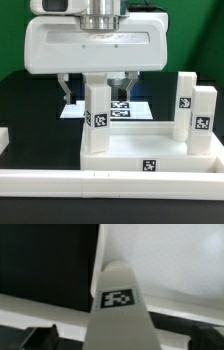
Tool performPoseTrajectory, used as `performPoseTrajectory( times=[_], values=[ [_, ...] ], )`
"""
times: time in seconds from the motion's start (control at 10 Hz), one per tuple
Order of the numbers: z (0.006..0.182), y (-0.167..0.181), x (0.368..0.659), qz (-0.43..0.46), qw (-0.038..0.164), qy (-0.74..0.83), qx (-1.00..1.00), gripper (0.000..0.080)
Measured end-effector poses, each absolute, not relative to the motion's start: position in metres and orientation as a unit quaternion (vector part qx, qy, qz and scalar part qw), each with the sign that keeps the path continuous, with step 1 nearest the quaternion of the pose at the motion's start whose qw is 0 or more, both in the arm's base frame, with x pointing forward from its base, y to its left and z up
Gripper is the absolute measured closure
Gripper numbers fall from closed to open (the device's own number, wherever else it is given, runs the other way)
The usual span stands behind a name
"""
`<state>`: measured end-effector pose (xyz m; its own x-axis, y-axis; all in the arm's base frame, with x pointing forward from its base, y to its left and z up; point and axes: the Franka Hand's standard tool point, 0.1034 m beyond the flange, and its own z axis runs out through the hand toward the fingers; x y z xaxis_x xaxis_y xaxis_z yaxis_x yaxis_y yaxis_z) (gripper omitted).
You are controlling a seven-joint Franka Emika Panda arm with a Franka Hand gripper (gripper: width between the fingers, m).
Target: Assemble desk
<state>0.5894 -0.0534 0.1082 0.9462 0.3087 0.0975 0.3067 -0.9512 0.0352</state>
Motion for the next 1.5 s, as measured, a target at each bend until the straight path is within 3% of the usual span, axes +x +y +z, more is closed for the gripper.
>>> performPoseTrajectory(
  times=[0.3, 0.5, 0.6, 0.7, 1.2, 1.5],
  values=[
    [0.1088, -0.0553, 0.5895, 0.05, 0.016, 0.207, 0.977, 0.015],
    [0.1088, -0.0554, 0.5895, 0.05, 0.016, 0.206, 0.977, 0.041],
    [0.1087, -0.055, 0.5894, 0.05, 0.015, 0.203, 0.978, 0.041],
    [0.1087, -0.0552, 0.5893, 0.05, 0.015, 0.194, 0.98, 0.0511],
    [0.1083, -0.0555, 0.5891, 0.051, 0.007, 0.059, 0.997, 0.0511],
    [0.1069, -0.0592, 0.5871, 0.055, -0.011, -0.075, 0.996, 0.0509]
  ],
)
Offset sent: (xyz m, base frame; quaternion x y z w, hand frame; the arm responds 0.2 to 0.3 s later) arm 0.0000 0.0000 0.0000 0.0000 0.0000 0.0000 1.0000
